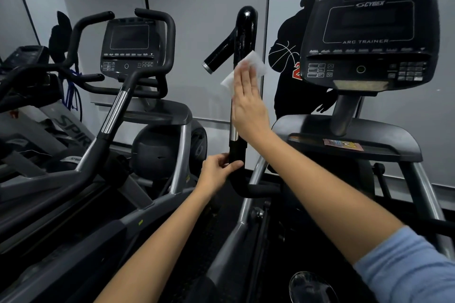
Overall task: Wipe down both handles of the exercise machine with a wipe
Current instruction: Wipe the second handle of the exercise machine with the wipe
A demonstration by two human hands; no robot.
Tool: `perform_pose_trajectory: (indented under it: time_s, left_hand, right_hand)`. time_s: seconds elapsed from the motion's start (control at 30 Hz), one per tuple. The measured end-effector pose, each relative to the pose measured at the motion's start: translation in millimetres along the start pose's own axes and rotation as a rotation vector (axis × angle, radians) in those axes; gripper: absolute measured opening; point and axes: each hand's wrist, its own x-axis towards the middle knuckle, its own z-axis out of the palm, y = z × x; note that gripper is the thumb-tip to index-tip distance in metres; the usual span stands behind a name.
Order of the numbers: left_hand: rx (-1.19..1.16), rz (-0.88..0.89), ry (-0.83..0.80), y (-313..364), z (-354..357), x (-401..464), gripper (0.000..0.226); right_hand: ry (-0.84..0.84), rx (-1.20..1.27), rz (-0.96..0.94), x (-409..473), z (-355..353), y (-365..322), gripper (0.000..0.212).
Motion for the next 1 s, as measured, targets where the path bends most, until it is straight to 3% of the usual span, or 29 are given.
perform_pose_trajectory:
  time_s: [0.17,0.33,0.57,0.7,0.83,1.0]
  left_hand:
    - [0.017,0.068,-0.020,4,1,-3,0.020]
    - [-0.018,0.030,-0.016,-1,1,-1,0.026]
    - [0.044,0.096,-0.012,1,1,-3,0.015]
    - [0.030,0.084,-0.010,0,0,-2,0.014]
    - [0.014,0.057,-0.003,2,1,-3,0.022]
    - [0.057,0.121,-0.011,6,0,-7,0.015]
  right_hand:
    - [-0.105,0.231,0.042,-55,6,-4,0.077]
    - [-0.161,0.338,0.194,1,-19,-9,0.074]
    - [-0.232,0.353,0.220,-70,-8,-20,0.077]
    - [-0.222,0.455,0.300,-48,-9,-17,0.068]
    - [-0.213,0.427,0.288,-20,-16,-14,0.073]
    - [-0.281,0.495,0.352,-79,-8,-21,0.068]
